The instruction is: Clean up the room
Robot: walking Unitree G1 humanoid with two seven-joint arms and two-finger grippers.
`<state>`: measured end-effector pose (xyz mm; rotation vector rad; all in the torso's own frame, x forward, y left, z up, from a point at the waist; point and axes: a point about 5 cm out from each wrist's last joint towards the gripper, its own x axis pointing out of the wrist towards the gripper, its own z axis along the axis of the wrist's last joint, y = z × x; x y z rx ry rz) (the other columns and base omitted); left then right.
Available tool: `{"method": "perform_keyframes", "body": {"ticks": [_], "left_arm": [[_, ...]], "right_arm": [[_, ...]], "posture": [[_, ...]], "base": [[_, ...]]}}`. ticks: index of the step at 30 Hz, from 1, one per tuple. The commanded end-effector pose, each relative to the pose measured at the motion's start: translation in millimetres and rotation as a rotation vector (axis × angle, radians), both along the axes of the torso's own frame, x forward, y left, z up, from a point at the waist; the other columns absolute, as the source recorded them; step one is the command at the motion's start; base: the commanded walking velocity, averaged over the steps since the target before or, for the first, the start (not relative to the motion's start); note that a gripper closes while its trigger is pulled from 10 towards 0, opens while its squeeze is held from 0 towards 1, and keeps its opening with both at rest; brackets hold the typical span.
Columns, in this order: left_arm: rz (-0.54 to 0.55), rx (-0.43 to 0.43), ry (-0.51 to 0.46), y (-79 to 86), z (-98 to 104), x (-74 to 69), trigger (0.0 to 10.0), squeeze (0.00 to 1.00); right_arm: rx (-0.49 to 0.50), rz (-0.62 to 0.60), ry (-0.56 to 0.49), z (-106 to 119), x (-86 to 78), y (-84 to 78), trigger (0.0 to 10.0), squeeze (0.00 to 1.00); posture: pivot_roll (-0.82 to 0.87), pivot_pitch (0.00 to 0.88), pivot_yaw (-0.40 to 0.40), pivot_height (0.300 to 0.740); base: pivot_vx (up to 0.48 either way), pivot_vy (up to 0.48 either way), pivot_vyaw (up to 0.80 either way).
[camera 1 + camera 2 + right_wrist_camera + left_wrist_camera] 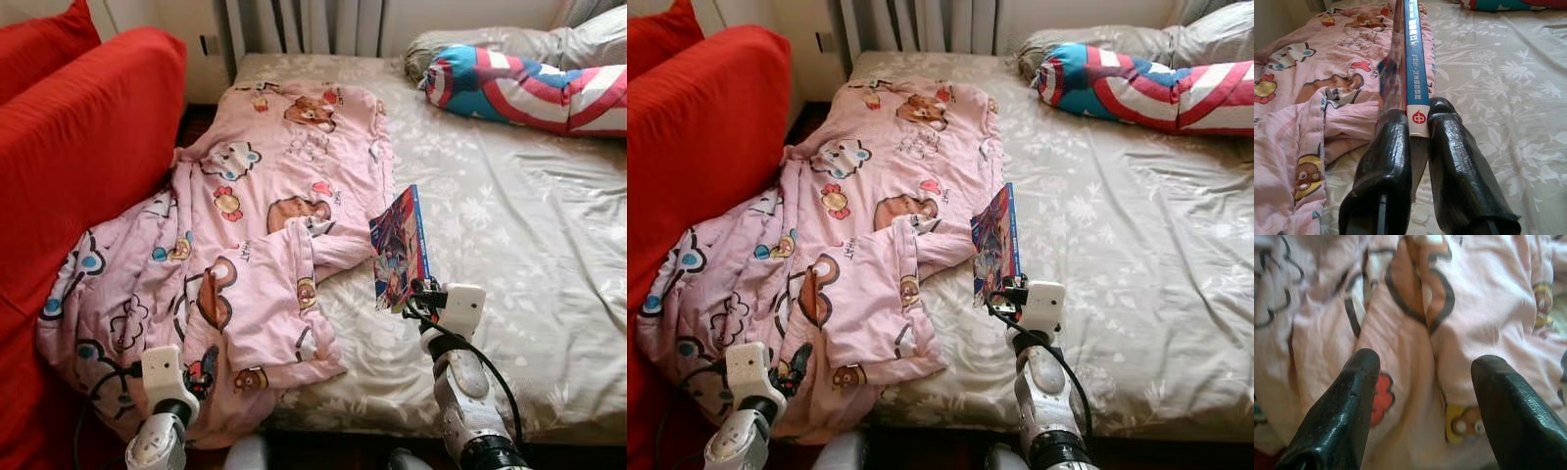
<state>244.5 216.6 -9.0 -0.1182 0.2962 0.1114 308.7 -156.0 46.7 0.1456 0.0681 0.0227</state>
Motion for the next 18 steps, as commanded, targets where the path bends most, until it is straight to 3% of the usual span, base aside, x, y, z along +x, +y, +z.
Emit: {"method": "perform_keyframes", "body": {"ticks": [1,7,18], "left_arm": [[-0.003,0.005,0.045,1.4,-8.3,-7.0,10.0,0.00],[0.002,-0.008,0.157,2.2,-24.0,-15.1,10.0,0.00],[-0.022,-0.019,0.294,-2.8,-40.4,-25.5,10.0,0.00]], "right_arm": [[-0.001,0.004,-0.064,9.3,2.6,0.3,10.0,0.00],[-0.001,-0.003,-0.060,9.6,4.2,1.9,10.0,0.00],[-0.004,0.002,-0.044,7.0,4.0,6.5,10.0,0.00]], "posture": [[0.14,0.078,-0.025,0.684],[0.13,0.067,-0.018,0.713],[0.14,0.057,-0.018,0.713]], "base": [[0.000,0.000,0.00],[0.000,0.000,0.00],[0.000,0.000,0.00]]}}
